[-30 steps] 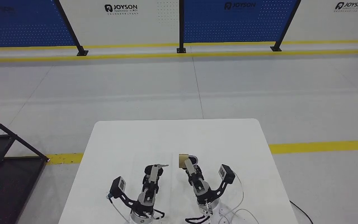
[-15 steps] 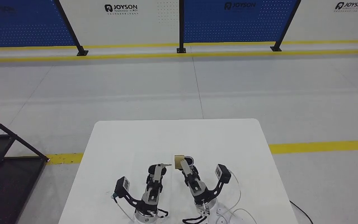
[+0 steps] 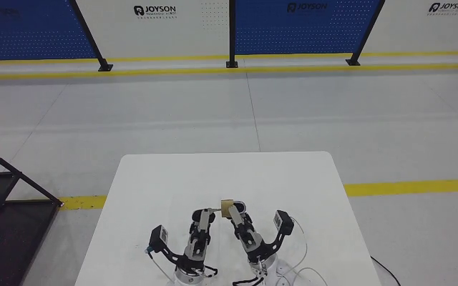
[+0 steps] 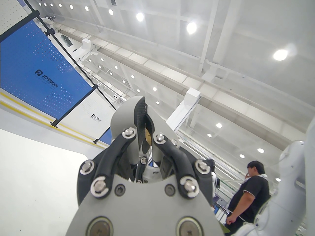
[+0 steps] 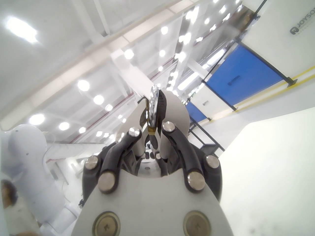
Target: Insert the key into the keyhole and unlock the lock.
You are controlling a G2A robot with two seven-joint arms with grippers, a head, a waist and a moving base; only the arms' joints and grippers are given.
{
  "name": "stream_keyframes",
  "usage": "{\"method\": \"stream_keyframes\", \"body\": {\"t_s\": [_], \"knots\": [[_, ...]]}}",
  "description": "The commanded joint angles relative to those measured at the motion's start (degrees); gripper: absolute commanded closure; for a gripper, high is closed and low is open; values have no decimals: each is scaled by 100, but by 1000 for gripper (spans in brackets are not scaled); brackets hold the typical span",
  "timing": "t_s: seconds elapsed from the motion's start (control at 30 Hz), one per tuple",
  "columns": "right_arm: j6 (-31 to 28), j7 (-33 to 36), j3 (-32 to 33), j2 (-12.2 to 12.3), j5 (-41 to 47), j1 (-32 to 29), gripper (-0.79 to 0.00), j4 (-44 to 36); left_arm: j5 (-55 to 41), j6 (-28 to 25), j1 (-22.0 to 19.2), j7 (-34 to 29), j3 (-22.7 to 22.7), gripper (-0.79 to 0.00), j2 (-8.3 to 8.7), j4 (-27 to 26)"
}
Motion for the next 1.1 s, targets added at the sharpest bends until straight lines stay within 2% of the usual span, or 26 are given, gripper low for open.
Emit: {"method": "stream_keyframes", "body": {"t_s": [0.0, 0.37, 0.43, 0.47, 0.7, 0.83, 0.97, 1.03, 1.07], "knots": [[8, 10, 4, -9, -16, -11, 0, -2, 0, 2, 0, -6, -1, 0, -6, -1], [62, 56, 32, -59, -157, -53, 0, 7, 28, 78, 15, -164, -7, 0, -29, -20], [44, 54, 53, -62, -177, -67, 0, -1, 10, 90, 24, -208, -15, -585, -31, -25], [31, 47, 67, -63, -179, -77, 0, -4, -5, 100, 30, -223, -21, -785, -32, -30], [-73, 58, 203, -46, -239, -177, 0, -67, -40, -53, 130, -352, -195, -785, 5, -63], [-156, 126, 315, -19, -275, -246, 0, -117, -156, -347, 218, -551, -406, -785, 63, -100], [-164, 419, 460, 32, -378, -297, 0, -145, -286, -790, 291, -1036, -726, -785, 162, -96], [-192, 551, 565, 68, -366, -349, 0, -195, -378, -1173, 341, -1458, -878, -785, 232, -56], [-215, 684, 612, 92, -377, -378, 0, -196, -438, -1348, 372, -1687, -973, -711, 272, -33]]}}
